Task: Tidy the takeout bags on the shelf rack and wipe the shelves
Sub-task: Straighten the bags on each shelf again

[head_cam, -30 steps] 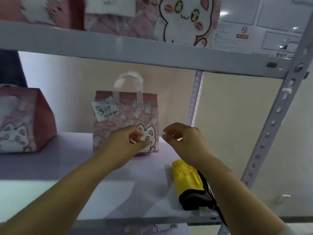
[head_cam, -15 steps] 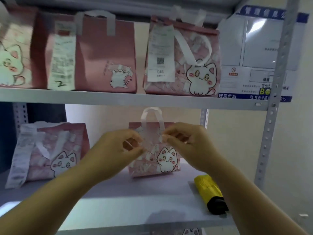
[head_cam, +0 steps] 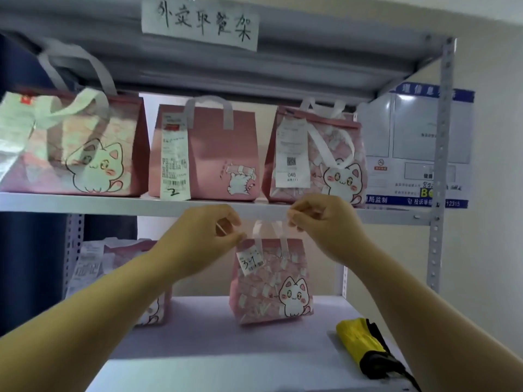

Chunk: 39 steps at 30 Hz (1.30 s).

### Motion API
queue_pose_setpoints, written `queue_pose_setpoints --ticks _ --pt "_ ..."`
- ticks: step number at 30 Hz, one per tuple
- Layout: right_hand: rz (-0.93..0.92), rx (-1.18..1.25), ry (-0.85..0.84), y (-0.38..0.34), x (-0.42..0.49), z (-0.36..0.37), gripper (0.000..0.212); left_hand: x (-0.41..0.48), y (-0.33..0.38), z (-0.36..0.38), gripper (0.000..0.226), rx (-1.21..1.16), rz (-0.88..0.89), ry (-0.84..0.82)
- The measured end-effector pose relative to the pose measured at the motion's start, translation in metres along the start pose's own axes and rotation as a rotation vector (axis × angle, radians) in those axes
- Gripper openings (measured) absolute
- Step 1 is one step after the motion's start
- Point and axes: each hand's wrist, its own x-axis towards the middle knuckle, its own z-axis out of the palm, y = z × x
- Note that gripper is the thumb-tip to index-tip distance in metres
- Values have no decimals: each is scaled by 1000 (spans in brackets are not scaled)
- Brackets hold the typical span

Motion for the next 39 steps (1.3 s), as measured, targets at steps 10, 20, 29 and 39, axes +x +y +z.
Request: queue_pose_setpoints --ticks 10,20,29,39 --pt "153 -148 227 53 38 -24 9 50 5 26 23 34 0 59" --pt "407 -392 307 148 82 -70 74 134 29 79 50 152 -100 65" --pt "482 -184 111 179 95 -74 52 155 22 101 34 132 -175 -64" --pt "461 -194 235 176 86 -79 44 151 19 99 38 46 -164 75"
